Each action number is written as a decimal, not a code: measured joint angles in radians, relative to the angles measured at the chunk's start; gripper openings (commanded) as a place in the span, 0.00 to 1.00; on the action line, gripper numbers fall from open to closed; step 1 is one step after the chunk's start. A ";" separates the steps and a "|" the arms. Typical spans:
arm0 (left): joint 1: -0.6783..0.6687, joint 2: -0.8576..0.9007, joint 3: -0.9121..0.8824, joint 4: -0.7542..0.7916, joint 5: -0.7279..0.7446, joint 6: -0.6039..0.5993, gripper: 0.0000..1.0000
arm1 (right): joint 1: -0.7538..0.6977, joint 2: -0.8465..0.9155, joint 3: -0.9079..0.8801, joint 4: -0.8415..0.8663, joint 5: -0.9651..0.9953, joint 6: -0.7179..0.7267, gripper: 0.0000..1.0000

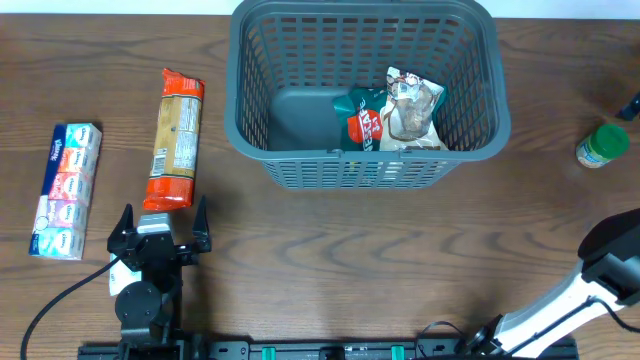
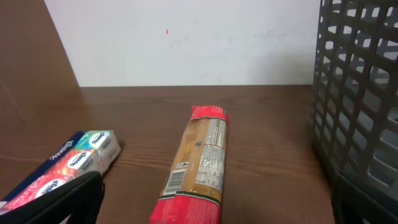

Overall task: Pack container
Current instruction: 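Move the right gripper over the green-lidded jar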

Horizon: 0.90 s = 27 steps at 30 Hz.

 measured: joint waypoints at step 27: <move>0.000 0.000 0.000 0.000 0.000 0.000 0.99 | 0.006 0.237 0.075 0.122 -0.025 -0.043 0.99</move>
